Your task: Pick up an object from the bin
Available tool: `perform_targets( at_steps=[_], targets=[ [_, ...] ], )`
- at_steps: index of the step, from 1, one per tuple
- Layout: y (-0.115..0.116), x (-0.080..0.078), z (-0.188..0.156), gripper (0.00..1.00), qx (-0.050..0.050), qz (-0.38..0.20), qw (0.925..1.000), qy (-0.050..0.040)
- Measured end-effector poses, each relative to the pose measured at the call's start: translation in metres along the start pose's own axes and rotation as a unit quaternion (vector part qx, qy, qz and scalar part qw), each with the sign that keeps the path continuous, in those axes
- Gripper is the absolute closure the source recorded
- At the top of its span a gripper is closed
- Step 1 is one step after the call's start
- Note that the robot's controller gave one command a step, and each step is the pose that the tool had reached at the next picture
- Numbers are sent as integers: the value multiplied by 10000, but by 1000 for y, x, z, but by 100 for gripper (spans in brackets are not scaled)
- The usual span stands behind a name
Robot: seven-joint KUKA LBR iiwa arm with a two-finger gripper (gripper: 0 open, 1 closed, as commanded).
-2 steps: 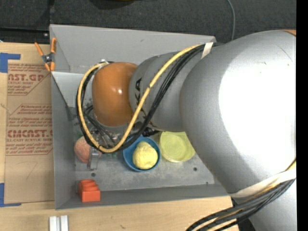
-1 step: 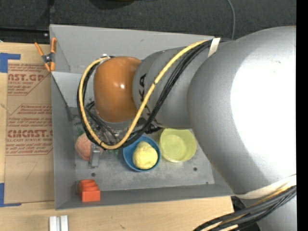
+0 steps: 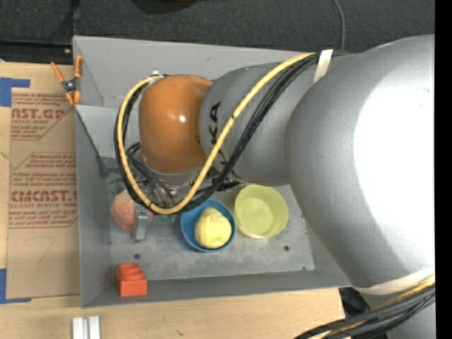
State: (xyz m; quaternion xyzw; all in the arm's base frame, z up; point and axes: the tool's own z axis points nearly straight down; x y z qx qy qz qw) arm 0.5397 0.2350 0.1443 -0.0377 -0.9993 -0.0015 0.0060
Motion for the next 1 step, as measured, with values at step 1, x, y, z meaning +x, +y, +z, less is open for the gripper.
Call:
perform_targets(
  at_steps=[1],
  targets=[
    [0,0,-18,100,-4,-1,10000,-7]
  ],
)
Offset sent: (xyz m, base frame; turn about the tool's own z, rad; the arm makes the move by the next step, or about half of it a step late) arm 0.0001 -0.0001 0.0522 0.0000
